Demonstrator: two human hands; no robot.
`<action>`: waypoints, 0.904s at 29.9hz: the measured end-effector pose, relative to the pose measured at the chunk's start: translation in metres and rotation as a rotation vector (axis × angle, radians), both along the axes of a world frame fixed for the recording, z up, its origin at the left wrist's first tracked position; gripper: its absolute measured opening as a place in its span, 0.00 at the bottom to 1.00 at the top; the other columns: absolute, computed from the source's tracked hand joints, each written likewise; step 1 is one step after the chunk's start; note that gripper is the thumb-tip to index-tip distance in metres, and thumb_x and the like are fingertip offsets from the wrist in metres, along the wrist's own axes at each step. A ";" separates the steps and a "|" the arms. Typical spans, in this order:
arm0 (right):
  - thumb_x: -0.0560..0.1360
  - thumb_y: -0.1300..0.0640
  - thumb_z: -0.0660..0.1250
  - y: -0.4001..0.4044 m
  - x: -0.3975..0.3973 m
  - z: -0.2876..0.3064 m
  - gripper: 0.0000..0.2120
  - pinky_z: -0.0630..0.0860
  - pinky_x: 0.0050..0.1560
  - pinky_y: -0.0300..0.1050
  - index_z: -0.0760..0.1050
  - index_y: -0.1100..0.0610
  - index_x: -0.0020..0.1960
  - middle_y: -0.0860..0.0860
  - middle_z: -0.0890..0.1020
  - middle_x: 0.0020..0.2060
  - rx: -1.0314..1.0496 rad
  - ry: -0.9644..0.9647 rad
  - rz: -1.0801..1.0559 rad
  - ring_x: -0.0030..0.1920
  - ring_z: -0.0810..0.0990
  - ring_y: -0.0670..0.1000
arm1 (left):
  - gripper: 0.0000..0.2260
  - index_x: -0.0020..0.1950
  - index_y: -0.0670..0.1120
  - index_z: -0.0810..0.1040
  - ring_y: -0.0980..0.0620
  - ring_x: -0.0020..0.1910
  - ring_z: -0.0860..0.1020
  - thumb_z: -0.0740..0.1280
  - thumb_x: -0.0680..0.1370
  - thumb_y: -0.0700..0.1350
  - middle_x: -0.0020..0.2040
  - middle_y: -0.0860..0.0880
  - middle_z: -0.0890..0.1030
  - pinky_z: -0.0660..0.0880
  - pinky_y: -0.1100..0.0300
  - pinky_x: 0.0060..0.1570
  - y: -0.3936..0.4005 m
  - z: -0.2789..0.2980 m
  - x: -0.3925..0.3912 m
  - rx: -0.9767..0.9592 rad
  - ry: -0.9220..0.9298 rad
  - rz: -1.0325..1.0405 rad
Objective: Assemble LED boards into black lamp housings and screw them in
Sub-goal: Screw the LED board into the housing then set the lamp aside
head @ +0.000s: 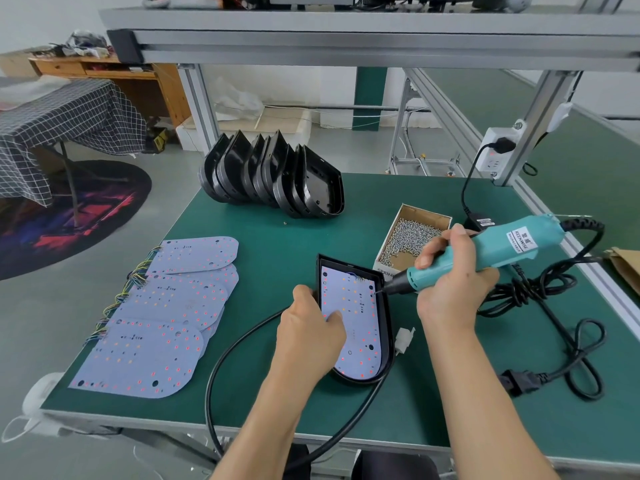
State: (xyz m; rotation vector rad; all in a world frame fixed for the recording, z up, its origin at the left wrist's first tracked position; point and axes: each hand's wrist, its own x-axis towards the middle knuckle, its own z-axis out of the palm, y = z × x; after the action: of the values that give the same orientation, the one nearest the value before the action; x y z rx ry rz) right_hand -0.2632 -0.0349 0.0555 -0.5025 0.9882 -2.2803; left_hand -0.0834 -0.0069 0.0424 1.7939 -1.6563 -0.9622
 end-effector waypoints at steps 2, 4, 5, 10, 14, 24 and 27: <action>0.73 0.55 0.73 0.000 0.000 -0.001 0.12 0.67 0.32 0.46 0.70 0.56 0.44 0.56 0.76 0.30 -0.003 0.001 -0.006 0.26 0.70 0.54 | 0.12 0.55 0.45 0.65 0.42 0.46 0.78 0.67 0.81 0.48 0.44 0.48 0.75 0.75 0.51 0.44 0.000 -0.001 0.000 -0.004 0.000 0.002; 0.73 0.55 0.72 0.000 0.000 -0.001 0.12 0.68 0.32 0.46 0.70 0.56 0.44 0.55 0.76 0.30 -0.004 0.003 -0.011 0.26 0.70 0.54 | 0.12 0.55 0.45 0.65 0.42 0.46 0.78 0.67 0.81 0.48 0.44 0.48 0.75 0.75 0.51 0.44 0.000 -0.001 0.000 -0.008 -0.002 0.003; 0.73 0.55 0.72 0.000 0.000 -0.001 0.11 0.68 0.32 0.46 0.70 0.57 0.44 0.55 0.76 0.30 -0.004 0.007 -0.011 0.26 0.70 0.54 | 0.12 0.55 0.45 0.66 0.42 0.46 0.78 0.67 0.81 0.47 0.44 0.48 0.75 0.75 0.51 0.44 0.000 -0.001 0.000 -0.010 -0.001 0.004; 0.73 0.55 0.72 0.001 -0.001 -0.002 0.11 0.68 0.32 0.46 0.70 0.57 0.45 0.56 0.76 0.30 -0.002 0.020 -0.009 0.26 0.70 0.55 | 0.11 0.54 0.44 0.66 0.42 0.45 0.78 0.67 0.80 0.47 0.44 0.47 0.76 0.75 0.51 0.44 0.000 -0.001 -0.001 -0.012 0.007 0.009; 0.72 0.54 0.72 0.002 0.001 -0.002 0.12 0.68 0.31 0.45 0.70 0.58 0.45 0.55 0.76 0.30 -0.004 0.020 -0.010 0.26 0.70 0.55 | 0.11 0.54 0.44 0.66 0.44 0.44 0.78 0.67 0.80 0.47 0.44 0.47 0.76 0.75 0.52 0.42 0.000 0.000 -0.002 -0.015 0.012 0.012; 0.73 0.55 0.72 0.003 0.007 0.003 0.08 0.69 0.30 0.43 0.73 0.55 0.41 0.55 0.76 0.29 -0.027 0.049 -0.008 0.25 0.70 0.54 | 0.11 0.54 0.44 0.66 0.42 0.47 0.77 0.66 0.80 0.47 0.45 0.46 0.77 0.75 0.50 0.45 0.002 0.002 -0.003 -0.026 0.001 0.015; 0.73 0.55 0.72 0.004 0.009 0.005 0.08 0.69 0.31 0.43 0.73 0.54 0.40 0.55 0.77 0.29 -0.034 0.068 -0.007 0.24 0.71 0.54 | 0.11 0.53 0.44 0.66 0.43 0.46 0.77 0.67 0.80 0.47 0.45 0.46 0.77 0.74 0.51 0.44 0.001 0.002 -0.003 -0.021 0.003 0.019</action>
State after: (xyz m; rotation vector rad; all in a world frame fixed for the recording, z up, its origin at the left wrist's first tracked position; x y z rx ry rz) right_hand -0.2541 -0.0309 0.0604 -0.5952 0.9871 -2.3026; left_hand -0.0866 -0.0054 0.0442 1.7907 -1.6383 -0.9351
